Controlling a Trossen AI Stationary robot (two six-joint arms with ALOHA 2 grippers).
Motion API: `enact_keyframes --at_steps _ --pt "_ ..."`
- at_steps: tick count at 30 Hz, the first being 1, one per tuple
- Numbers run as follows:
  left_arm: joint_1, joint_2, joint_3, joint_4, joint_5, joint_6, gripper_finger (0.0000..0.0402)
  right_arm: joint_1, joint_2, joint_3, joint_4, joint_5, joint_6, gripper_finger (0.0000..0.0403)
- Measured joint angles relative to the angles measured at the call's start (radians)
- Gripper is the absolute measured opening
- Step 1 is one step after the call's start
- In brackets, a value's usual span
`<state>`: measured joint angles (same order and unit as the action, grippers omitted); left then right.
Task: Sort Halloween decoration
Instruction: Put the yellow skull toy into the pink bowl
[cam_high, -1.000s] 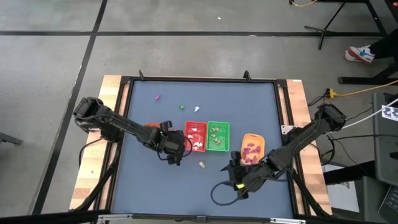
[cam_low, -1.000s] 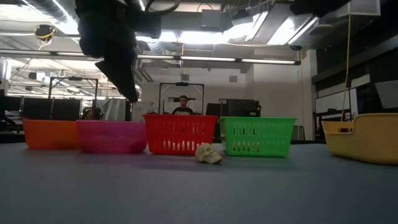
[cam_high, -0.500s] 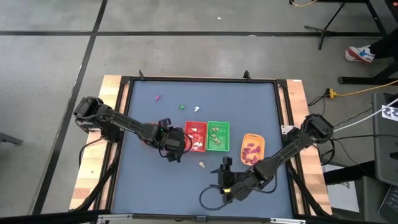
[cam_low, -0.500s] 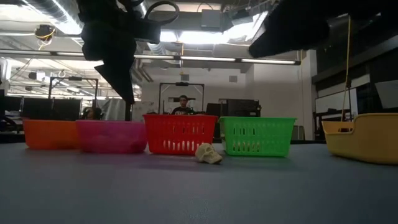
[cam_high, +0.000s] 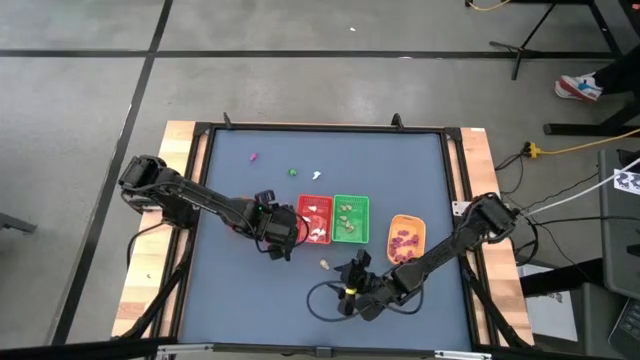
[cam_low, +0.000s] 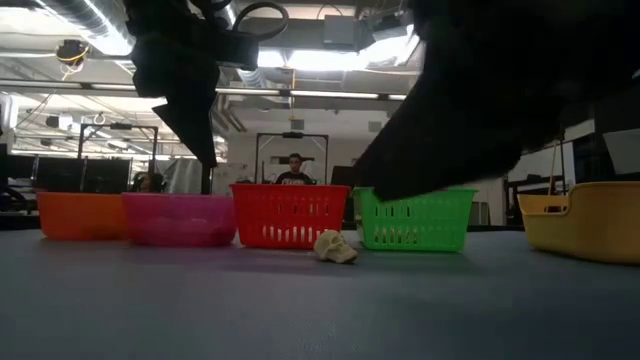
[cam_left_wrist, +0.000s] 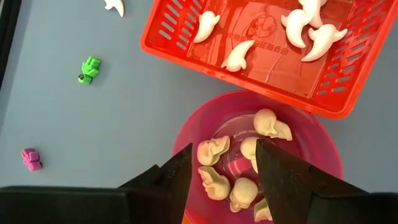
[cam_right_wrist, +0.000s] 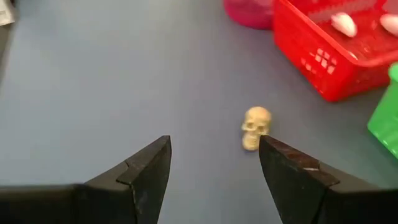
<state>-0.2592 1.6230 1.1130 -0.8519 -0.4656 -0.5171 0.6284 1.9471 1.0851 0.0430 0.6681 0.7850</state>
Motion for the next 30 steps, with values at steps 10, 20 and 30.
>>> enact_keyframes --at_steps 10,20,30 --pt "0.0 0.0 0.0 0.0 0.0 0.0 0.0159 -0.052 0.089 0.001 0.084 0.008 0.023 0.0243" --pt "0.0 0.0 0.001 0.004 0.0 0.0 0.0159 -0.075 0.115 0.001 0.121 0.005 0.023 0.0243" --pt "0.0 0.0 0.001 0.007 0.0 0.001 0.0159 -0.102 0.134 0.001 0.127 0.017 0.023 0.0243"
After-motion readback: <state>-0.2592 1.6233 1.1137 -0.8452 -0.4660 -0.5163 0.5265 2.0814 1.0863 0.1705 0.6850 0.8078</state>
